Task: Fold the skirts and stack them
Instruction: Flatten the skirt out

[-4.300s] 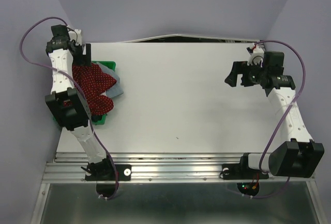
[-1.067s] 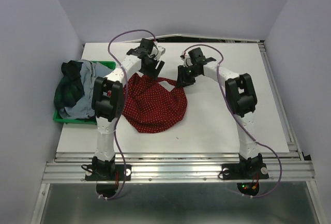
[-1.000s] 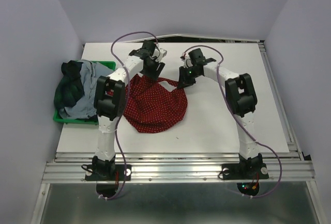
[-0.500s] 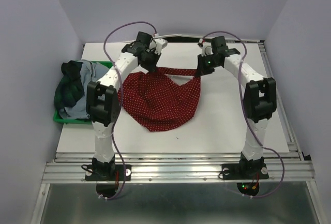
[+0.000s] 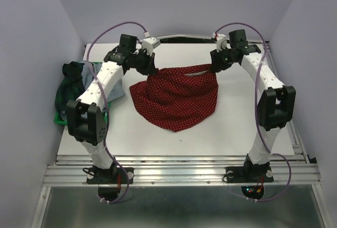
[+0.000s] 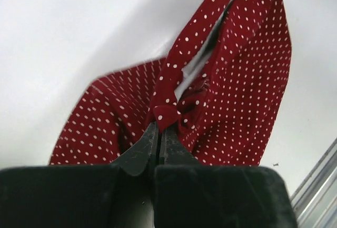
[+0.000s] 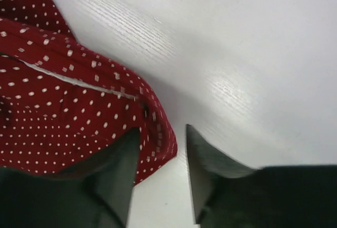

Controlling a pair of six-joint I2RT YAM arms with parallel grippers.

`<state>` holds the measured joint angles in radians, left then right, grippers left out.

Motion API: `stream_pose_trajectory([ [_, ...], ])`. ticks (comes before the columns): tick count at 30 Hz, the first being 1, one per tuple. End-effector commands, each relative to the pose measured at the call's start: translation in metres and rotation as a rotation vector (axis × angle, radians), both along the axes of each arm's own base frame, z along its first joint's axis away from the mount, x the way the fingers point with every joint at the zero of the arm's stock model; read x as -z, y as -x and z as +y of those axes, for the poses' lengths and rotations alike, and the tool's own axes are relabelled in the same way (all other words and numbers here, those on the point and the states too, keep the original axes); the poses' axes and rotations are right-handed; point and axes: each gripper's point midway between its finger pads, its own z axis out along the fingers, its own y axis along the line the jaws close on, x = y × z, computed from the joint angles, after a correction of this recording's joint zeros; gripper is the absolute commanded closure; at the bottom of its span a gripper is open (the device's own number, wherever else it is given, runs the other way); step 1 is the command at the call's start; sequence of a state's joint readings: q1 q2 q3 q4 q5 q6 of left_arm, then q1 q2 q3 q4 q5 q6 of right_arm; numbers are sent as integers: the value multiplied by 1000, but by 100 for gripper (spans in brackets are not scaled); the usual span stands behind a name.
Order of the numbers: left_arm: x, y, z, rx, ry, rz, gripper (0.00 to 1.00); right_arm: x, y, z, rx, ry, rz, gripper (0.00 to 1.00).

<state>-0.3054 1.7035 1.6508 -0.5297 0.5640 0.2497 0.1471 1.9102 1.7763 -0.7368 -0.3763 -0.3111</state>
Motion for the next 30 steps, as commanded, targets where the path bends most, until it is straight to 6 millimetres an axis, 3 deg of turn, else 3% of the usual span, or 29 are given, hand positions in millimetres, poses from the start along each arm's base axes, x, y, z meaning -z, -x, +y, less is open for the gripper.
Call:
stream_pose_trajectory([
  [1, 53, 13, -2, -3, 17, 177, 100, 10, -10, 4, 4, -30, 35, 46],
  [2, 67, 15, -1, -9, 9, 211, 100, 10, -13, 6, 7, -42, 40, 39],
  [4, 77, 14, -1, -31, 10, 229, 100, 7, -20, 10, 15, -62, 38, 35],
  [7, 105, 18, 4, -60, -18, 281, 100, 0, -16, 7, 4, -44, 19, 34],
  [11, 110, 16, 5, -67, -19, 274, 100, 6, -6, 10, -19, -63, 29, 34],
  [14, 112, 12, 7, -79, -36, 266, 100, 19, -15, 14, 1, -87, 46, 35],
  [23, 112, 1, 13, -101, -81, 238, 98, 58, -85, 50, 87, -237, 104, 37],
  [26, 109, -2, 14, -106, -86, 230, 97, 78, -90, 61, 79, -230, 126, 38],
  [30, 102, -8, 13, -108, -88, 215, 95, 104, -75, 71, 53, -193, 184, 39],
])
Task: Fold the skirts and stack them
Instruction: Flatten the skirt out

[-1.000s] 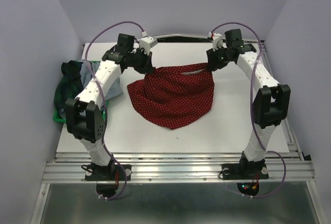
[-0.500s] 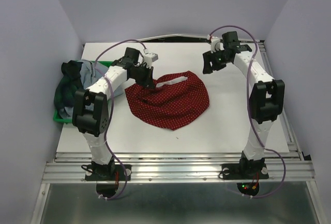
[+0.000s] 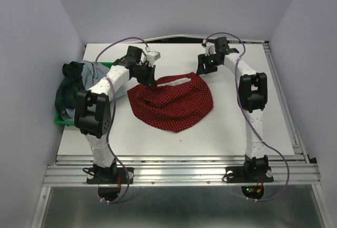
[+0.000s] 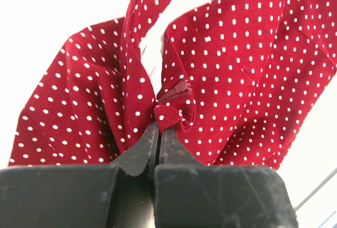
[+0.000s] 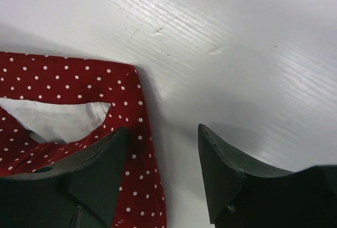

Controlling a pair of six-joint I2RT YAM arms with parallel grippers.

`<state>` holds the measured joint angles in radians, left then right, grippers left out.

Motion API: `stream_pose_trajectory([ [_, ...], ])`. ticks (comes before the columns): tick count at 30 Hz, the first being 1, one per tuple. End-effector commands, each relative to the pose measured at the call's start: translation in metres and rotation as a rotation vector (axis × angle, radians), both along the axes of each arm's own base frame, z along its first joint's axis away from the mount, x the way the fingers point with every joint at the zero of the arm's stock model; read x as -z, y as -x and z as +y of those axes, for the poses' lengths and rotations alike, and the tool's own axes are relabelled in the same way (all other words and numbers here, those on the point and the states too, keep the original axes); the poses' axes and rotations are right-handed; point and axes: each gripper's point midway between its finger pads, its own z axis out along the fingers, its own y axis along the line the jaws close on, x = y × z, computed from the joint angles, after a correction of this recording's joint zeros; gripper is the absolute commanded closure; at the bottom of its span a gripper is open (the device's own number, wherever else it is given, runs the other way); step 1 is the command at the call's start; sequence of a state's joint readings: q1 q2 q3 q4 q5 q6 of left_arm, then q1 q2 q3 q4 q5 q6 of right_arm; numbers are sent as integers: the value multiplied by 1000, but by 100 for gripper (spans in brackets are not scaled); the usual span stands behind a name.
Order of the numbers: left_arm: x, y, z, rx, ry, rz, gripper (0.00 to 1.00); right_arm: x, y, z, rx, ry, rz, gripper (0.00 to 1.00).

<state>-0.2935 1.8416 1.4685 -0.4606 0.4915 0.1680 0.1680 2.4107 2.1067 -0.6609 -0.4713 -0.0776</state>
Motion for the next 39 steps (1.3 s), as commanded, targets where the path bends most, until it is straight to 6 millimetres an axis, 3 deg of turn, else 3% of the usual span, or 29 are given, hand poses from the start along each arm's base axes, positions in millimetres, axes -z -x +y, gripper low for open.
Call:
stream_pose_trajectory([
  [1, -20, -13, -3, 9, 0, -58, 95, -12, 5, 29, -48, -30, -27, 40],
  [4, -22, -17, -3, 7, -2, -63, 95, -2, 17, 32, -73, -50, 8, 55],
  [8, -24, -26, -1, -3, -9, -75, 96, 3, 27, 36, -128, -70, 36, 67],
  [9, -23, -28, 0, -7, -11, -72, 97, 1, 29, 38, -140, -83, 42, 75],
  [10, -23, -29, 0, -8, -11, -72, 98, 0, 29, 38, -141, -83, 38, 93],
  [11, -26, -32, 3, -15, -11, -77, 100, -2, 27, 37, -141, -70, 25, 99],
  [14, -36, -40, 7, -24, -10, -98, 100, -21, 22, 34, -139, -54, -28, 99],
  [16, -43, -49, 14, -38, -12, -118, 100, -38, 13, 21, -112, -50, -70, 99],
  [19, -74, -73, 25, -71, 5, -192, 100, -85, -10, -4, -50, -69, -175, 99],
  [21, -81, -83, 29, -77, 9, -204, 100, -118, -24, -17, -17, -84, -255, 99],
  [22, -85, -88, 31, -78, 8, -217, 100, -130, -30, -28, 3, -90, -283, 99],
  [24, -106, -102, 32, -72, 8, -283, 100, -158, -39, -32, 17, -105, -359, 99],
  [27, -126, -125, 29, -68, 16, -363, 100, -184, -51, -46, 57, -114, -442, 99],
  [28, -124, -135, 28, -71, 12, -376, 100, -198, -60, -52, 78, -117, -499, 99],
  [29, -148, -150, 30, -95, 12, -456, 100, -216, -66, -60, 112, -131, -541, 99],
  [31, -159, -171, 32, -115, 7, -518, 100, -250, -80, -71, 154, -135, -655, 99],
  [32, -195, -184, 34, -136, 9, -632, 100, -276, -85, -75, 172, -129, -729, 99],
  [34, -226, -197, 42, -171, 15, -742, 100, -316, -88, -84, 193, -129, -850, 99],
  [35, -245, -198, 45, -182, 24, -801, 100, -331, -87, -85, 198, -131, -894, 99],
  [36, -275, -200, 52, -201, 28, -909, 100, -363, -80, -86, 201, -138, -978, 99],
  [37, -305, -197, 57, -219, 38, -998, 100, -380, -76, -86, 199, -144, -1022, 99],
  [38, -303, -198, 60, -232, 31, -1015, 100, -394, -72, -93, 209, -142, -1060, 99],
  [39, -329, -197, 65, -249, 39, -1115, 100, -411, -60, -92, 204, -148, -1098, 99],
])
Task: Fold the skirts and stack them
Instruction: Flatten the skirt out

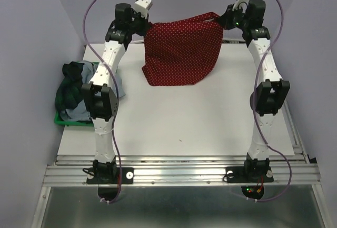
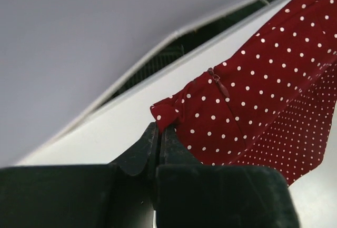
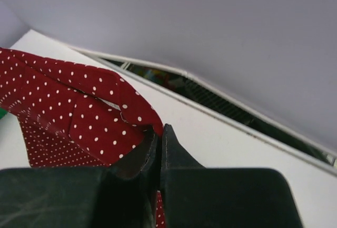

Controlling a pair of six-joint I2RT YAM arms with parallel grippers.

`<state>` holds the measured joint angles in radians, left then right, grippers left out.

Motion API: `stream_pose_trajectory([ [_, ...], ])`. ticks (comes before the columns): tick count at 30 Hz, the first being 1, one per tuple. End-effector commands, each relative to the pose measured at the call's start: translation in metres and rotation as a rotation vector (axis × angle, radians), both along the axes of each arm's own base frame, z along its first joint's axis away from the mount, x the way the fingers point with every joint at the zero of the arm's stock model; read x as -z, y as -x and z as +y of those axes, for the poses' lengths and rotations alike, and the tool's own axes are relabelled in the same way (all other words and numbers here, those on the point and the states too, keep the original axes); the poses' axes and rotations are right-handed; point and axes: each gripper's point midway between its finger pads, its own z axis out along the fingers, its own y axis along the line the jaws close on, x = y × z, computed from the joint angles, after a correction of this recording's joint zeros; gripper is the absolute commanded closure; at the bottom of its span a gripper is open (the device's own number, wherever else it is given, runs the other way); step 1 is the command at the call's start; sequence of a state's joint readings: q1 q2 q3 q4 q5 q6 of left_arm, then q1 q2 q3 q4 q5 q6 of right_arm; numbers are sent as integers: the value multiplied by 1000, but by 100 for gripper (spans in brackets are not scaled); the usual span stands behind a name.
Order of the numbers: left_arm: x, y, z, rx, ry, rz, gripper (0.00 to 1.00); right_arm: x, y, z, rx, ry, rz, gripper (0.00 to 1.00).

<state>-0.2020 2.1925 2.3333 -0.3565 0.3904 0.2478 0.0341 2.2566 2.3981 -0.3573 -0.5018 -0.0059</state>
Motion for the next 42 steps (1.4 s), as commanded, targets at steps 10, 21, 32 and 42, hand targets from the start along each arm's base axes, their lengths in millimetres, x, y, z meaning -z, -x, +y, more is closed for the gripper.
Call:
stream_pose_trajectory([
  [10, -64, 100, 30, 148, -121, -420, 100, -84, 132, 9, -248, 207, -446, 99],
  [21, 113, 347, 17, 733, -334, -328, 1, 132, 331, 4, -582, 615, -144, 0],
  [32, 77, 316, 42, 321, -160, -61, 24, 116, 286, 19, -473, 303, 165, 20],
  [42, 164, 281, 31, 314, -273, 370, 42, 183, 327, 103, -695, 412, 416, 46],
])
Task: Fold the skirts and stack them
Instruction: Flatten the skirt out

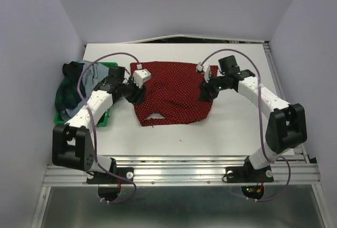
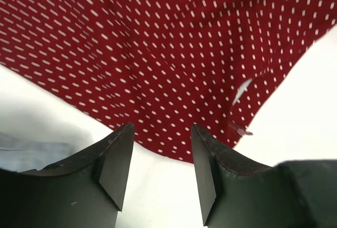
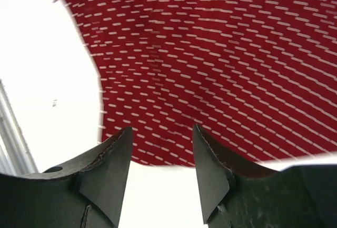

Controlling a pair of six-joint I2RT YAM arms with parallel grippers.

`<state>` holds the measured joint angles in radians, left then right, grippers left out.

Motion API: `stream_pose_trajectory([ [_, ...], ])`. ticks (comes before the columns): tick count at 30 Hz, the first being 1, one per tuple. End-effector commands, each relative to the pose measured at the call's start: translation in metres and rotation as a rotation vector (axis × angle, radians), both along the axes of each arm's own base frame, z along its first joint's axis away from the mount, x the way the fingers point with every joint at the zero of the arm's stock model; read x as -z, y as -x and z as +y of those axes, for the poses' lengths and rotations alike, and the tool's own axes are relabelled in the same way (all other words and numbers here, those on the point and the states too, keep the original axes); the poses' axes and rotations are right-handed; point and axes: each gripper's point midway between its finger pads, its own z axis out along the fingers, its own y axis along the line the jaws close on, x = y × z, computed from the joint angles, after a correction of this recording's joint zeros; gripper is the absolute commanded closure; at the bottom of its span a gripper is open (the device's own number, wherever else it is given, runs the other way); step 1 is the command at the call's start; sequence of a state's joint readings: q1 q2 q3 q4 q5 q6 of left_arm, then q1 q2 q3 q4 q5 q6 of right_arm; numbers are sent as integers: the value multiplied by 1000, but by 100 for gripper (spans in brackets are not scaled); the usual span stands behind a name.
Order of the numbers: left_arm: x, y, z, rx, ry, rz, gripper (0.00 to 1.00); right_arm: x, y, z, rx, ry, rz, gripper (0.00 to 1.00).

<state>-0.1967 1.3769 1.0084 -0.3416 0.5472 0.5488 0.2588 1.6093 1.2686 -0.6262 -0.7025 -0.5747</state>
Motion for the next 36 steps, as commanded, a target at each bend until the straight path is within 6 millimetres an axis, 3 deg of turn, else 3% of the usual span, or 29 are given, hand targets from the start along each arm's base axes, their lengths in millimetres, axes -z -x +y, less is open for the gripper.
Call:
stream_pose_trajectory([
  [1, 12, 15, -12, 63, -85, 56, 41, 16, 40, 23, -70, 85, 31, 45],
  [5, 46, 31, -21, 126, -187, 93, 37, 32, 52, 36, -58, 120, 45, 46],
  [8, 64, 31, -18, 88, -236, 109, 38, 45, 52, 38, -16, 178, 25, 47],
  [12, 77, 35, -17, 108, -260, 126, 41, 62, 53, 27, 24, 249, 28, 46],
  [17, 85, 42, -22, 157, -275, 156, 44, 63, 64, 26, 7, 239, 51, 43],
  [21, 87, 45, -28, 199, -264, 183, 44, 59, 70, 25, 10, 221, 54, 41],
  [28, 65, 46, -33, 209, -226, 143, 31, 36, 73, 18, 80, 207, 32, 41],
  [33, 57, 54, -34, 219, -204, 136, 30, 43, 92, 15, 79, 197, 71, 41],
  [36, 62, 55, -32, 212, -216, 148, 30, 49, 95, 19, 56, 201, 53, 41],
])
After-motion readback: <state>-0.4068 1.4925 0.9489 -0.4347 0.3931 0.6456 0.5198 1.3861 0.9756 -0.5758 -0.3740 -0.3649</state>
